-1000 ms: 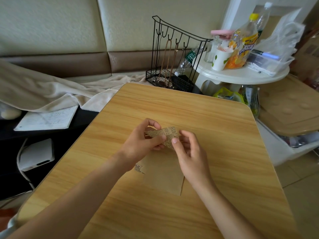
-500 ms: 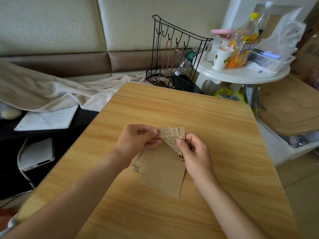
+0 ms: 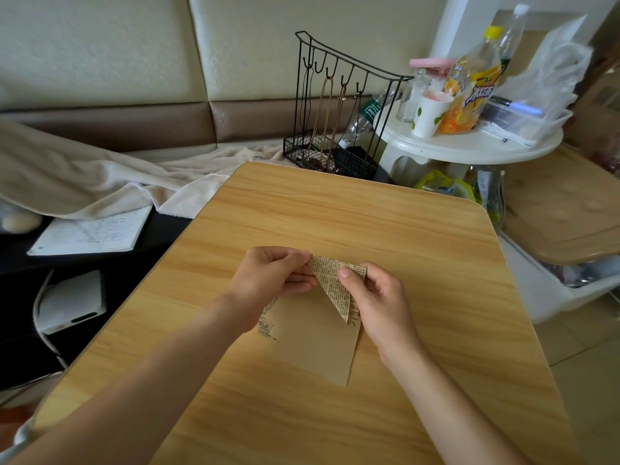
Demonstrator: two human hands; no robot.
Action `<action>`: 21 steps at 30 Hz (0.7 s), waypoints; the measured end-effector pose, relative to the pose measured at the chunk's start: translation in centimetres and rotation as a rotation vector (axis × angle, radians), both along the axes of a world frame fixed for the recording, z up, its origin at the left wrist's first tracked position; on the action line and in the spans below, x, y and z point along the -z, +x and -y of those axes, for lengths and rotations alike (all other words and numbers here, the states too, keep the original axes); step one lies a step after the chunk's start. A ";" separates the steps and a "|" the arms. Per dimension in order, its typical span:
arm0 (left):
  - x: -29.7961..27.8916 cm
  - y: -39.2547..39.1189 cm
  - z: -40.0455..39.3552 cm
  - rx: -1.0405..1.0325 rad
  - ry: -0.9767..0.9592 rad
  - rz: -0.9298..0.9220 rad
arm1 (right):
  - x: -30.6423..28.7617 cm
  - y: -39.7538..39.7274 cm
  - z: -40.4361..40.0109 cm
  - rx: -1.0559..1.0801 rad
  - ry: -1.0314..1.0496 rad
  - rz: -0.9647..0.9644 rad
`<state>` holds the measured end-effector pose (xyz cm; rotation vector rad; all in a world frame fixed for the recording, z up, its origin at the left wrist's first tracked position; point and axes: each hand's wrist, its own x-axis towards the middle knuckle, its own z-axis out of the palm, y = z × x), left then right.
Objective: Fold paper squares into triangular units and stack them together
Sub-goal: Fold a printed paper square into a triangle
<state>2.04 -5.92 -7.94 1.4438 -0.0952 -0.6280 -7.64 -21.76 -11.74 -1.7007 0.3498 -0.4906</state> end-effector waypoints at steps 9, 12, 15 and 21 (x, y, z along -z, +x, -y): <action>0.4 -0.1 0.0 0.062 -0.063 -0.019 | 0.2 0.1 0.0 -0.028 0.059 0.021; 0.3 -0.1 0.0 0.076 -0.069 0.001 | 0.3 0.1 0.0 -0.017 0.080 0.026; 0.1 -0.2 0.0 0.117 -0.027 0.053 | 0.5 0.2 0.1 -0.015 0.061 0.036; 0.0 -0.3 0.1 0.147 0.043 0.169 | 0.8 0.1 0.3 -0.042 -0.028 0.060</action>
